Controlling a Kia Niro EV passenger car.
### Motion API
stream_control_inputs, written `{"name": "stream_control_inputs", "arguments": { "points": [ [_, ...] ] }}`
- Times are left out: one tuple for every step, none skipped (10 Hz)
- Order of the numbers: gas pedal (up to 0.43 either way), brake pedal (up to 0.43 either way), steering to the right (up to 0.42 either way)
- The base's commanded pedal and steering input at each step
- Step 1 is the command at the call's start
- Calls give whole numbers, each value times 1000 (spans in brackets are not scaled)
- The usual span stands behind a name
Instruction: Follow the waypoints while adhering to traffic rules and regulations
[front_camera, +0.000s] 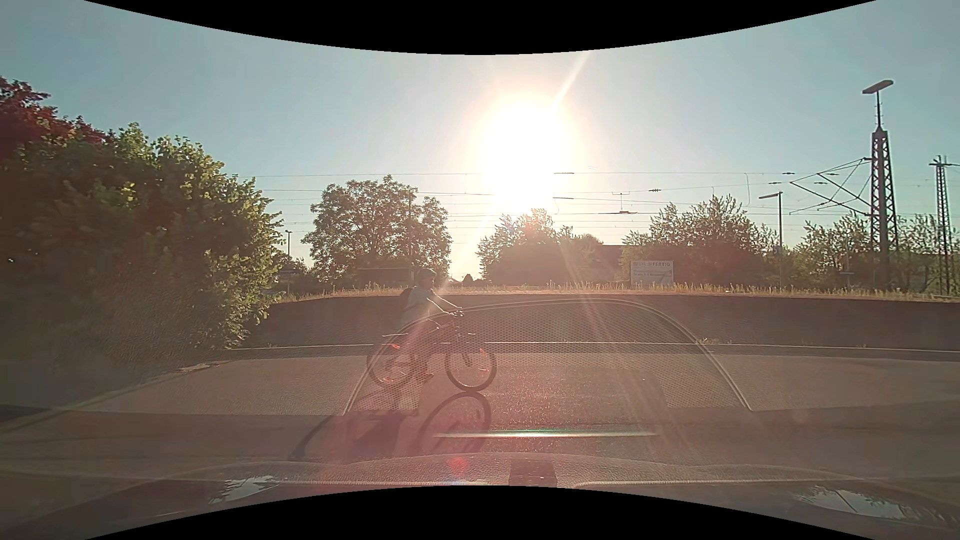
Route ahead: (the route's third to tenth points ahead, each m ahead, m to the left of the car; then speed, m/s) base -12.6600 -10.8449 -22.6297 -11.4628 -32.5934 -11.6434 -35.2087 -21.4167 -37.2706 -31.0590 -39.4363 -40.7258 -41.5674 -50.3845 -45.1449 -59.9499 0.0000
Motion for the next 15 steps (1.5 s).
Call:
{"name": "stream_control_inputs", "arguments": {
  "points": [
    [0,384,-1],
    [0,390,-1],
    [0,384,-2],
    [0,384,-1],
    [0,384,-2],
    [0,384,-1],
    [0,384,-2],
    [0,384,-5],
    [0,384,-7],
    [0,384,-6],
    [0,384,-5],
    [0,372,-3],
    [0,348,-3],
    [0,317,-3],
    [0,280,-2]
  ]
}}
